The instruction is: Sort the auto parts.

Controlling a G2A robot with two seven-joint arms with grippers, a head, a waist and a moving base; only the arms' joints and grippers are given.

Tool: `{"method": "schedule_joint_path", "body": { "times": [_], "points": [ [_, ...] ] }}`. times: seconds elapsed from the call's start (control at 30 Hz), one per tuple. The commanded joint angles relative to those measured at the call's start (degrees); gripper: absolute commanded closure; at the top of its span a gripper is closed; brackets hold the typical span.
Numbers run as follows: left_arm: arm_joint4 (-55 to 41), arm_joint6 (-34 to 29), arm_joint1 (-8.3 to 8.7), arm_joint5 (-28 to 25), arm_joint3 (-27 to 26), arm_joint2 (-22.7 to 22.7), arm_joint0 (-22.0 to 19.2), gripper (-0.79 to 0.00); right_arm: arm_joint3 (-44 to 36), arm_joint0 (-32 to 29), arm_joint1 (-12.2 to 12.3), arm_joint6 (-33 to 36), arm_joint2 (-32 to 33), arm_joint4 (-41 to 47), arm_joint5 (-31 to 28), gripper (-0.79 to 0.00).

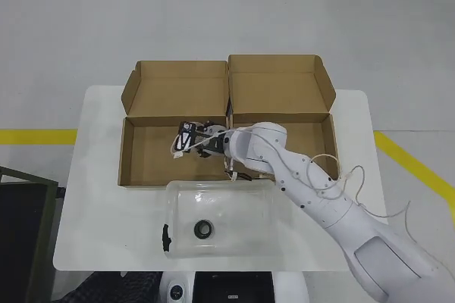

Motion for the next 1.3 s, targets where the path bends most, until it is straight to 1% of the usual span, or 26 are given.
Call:
{"method": "schedule_joint_path", "body": {
  "times": [0.0, 0.17, 0.27, 0.47, 0.63, 0.73, 0.8, 1.0, 1.07, 1.17, 1.27],
  "points": [
    [0.0, 0.0, 0.00, 0.0, 0.0, 0.0, 0.0, -0.785, -4.4, -2.3, 0.8, 1.6, 1.0, -1.0, -1.3, -0.376],
    [0.0, 0.0, 0.00, 0.0, 0.0, 0.0, 0.0, -0.785, -14.8, -9.6, 2.9, 4.9, 4.0, -2.6, -4.4, -0.388],
    [0.0, 0.0, 0.00, 0.0, 0.0, 0.0, 0.0, -0.785, -20.0, -14.1, 4.0, 5.6, 5.7, -2.7, -6.1, -0.388],
    [0.0, 0.0, 0.00, 0.0, 0.0, 0.0, 0.0, -0.785, -27.8, -22.9, 6.1, 5.5, 9.0, -4.2, -8.5, -0.391],
    [0.0, 0.0, 0.00, 0.0, 0.0, 0.0, 0.0, -0.785, -31.1, -28.9, 7.4, 3.6, 10.5, -5.7, -10.7, -0.400],
    [0.0, 0.0, 0.00, 0.0, 0.0, 0.0, 0.0, -0.785, -32.4, -31.2, 8.0, 3.2, 10.7, -7.2, -12.4, -0.403],
    [0.0, 0.0, 0.00, 0.0, 0.0, 0.0, 0.0, -0.785, -33.2, -32.5, 8.4, 2.9, 10.6, -8.1, -13.2, -0.422],
    [0.0, 0.0, 0.00, 0.0, 0.0, 0.0, 0.0, -0.785, -34.9, -36.0, 9.3, 2.3, 11.0, -9.8, -15.3, -0.453],
    [0.0, 0.0, 0.00, 0.0, 0.0, 0.0, 0.0, -0.785, -35.3, -36.9, 9.6, 1.7, 11.4, -9.6, -15.7, -0.489],
    [0.0, 0.0, 0.00, 0.0, 0.0, 0.0, 0.0, -0.785, -35.4, -38.1, 10.1, 1.3, 12.1, -9.8, -16.3, -0.520],
    [0.0, 0.0, 0.00, 0.0, 0.0, 0.0, 0.0, -0.785, -35.0, -39.0, 10.5, 0.9, 12.6, -10.0, -16.9, -0.526]
  ]
}}
